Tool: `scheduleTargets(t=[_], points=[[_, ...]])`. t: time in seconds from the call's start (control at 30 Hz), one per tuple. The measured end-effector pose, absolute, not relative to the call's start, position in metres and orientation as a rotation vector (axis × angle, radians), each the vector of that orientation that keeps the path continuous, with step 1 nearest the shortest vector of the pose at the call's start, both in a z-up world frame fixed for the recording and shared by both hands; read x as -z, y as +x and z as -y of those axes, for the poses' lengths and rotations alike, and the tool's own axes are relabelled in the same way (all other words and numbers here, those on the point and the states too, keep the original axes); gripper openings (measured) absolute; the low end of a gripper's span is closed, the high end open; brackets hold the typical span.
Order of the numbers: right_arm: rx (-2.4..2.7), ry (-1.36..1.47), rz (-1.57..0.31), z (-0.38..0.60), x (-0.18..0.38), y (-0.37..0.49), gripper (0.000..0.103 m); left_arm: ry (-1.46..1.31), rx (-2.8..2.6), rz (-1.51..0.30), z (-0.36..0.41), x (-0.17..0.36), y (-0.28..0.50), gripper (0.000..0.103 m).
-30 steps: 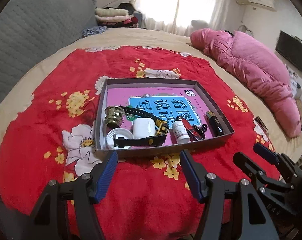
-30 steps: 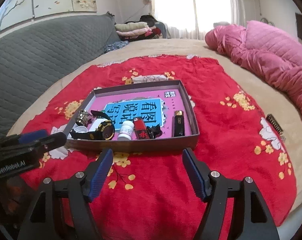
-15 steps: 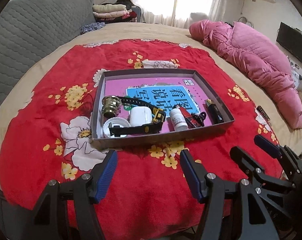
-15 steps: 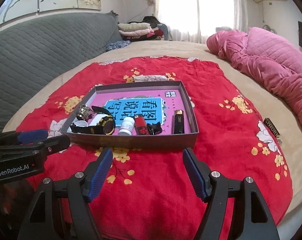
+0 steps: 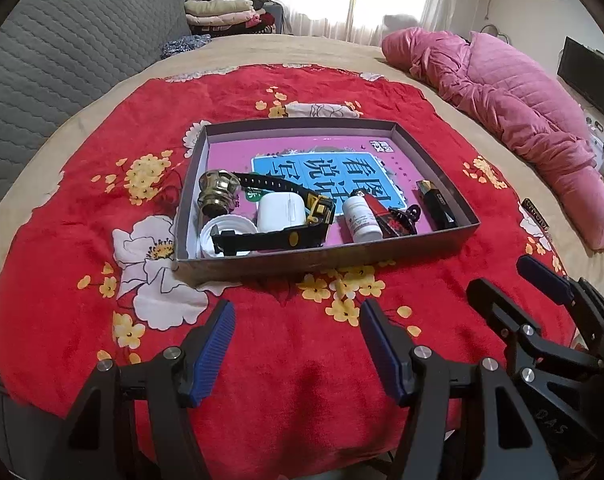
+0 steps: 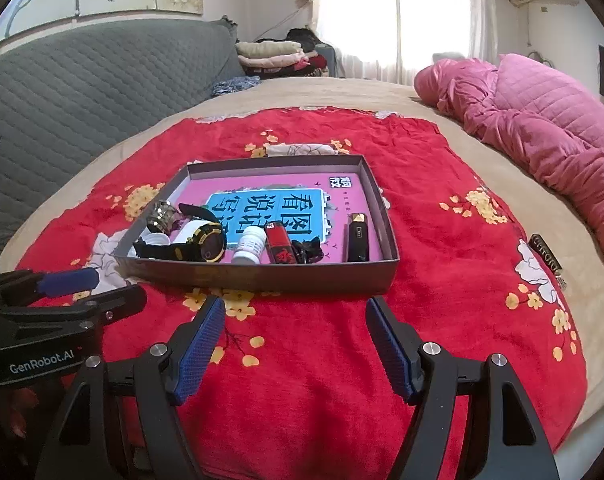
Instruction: Organize rigid objects
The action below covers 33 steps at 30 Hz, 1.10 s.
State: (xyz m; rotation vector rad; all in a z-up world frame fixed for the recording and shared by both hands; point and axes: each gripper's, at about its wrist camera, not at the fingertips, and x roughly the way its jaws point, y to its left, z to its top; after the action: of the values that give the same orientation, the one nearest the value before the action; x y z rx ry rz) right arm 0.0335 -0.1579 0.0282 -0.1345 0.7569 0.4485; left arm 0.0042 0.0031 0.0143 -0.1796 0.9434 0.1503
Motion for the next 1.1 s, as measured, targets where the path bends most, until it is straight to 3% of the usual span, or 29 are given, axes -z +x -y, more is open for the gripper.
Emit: scheduleTargets(t=[1.1], points=[[-0.443,-0.141,-0.770,0.1575,-0.0226,0.0357,0.074,-0.218,-0.156,-0.970,-0.0083,-0.0047,0.0056,0.064]])
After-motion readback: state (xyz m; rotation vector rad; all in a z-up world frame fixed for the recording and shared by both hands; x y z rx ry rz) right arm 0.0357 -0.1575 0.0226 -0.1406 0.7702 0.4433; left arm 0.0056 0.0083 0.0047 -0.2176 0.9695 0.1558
